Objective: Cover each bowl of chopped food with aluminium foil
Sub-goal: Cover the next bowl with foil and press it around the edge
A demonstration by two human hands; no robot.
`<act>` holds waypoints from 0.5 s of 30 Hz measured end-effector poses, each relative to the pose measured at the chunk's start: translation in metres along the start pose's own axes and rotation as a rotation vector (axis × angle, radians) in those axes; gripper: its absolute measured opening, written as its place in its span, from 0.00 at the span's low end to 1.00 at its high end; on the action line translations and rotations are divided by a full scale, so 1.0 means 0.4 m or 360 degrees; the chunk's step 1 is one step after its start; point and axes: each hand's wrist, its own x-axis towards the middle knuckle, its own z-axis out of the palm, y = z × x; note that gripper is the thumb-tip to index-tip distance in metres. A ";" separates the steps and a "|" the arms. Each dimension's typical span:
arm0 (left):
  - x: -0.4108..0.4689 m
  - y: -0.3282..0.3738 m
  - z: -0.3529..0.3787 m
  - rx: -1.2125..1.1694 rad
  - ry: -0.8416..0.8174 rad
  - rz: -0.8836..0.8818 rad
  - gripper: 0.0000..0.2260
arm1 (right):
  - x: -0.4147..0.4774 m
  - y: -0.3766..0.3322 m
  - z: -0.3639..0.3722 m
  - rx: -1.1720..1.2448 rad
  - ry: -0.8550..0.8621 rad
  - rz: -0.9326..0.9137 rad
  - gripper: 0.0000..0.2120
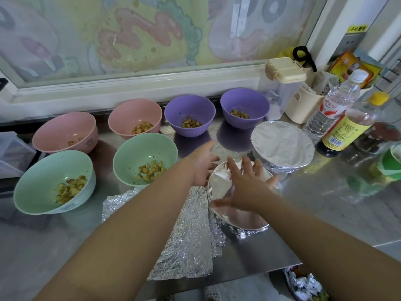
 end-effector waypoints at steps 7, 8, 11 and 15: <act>-0.016 -0.151 -0.050 -0.0641 0.0273 0.0474 0.15 | 0.035 -0.001 0.005 0.0064 0.0100 0.0026 0.73; -0.019 -0.176 -0.059 -0.0619 0.0329 0.0476 0.12 | 0.041 -0.003 -0.002 0.0008 0.0079 -0.0025 0.73; -0.023 -0.244 -0.077 -0.0200 0.0479 0.0482 0.09 | 0.073 0.001 0.002 -0.0106 -0.0015 -0.0182 0.77; -0.055 -0.285 -0.041 -0.0003 0.0350 0.0398 0.09 | 0.089 0.010 0.012 -0.0153 -0.0019 -0.0204 0.76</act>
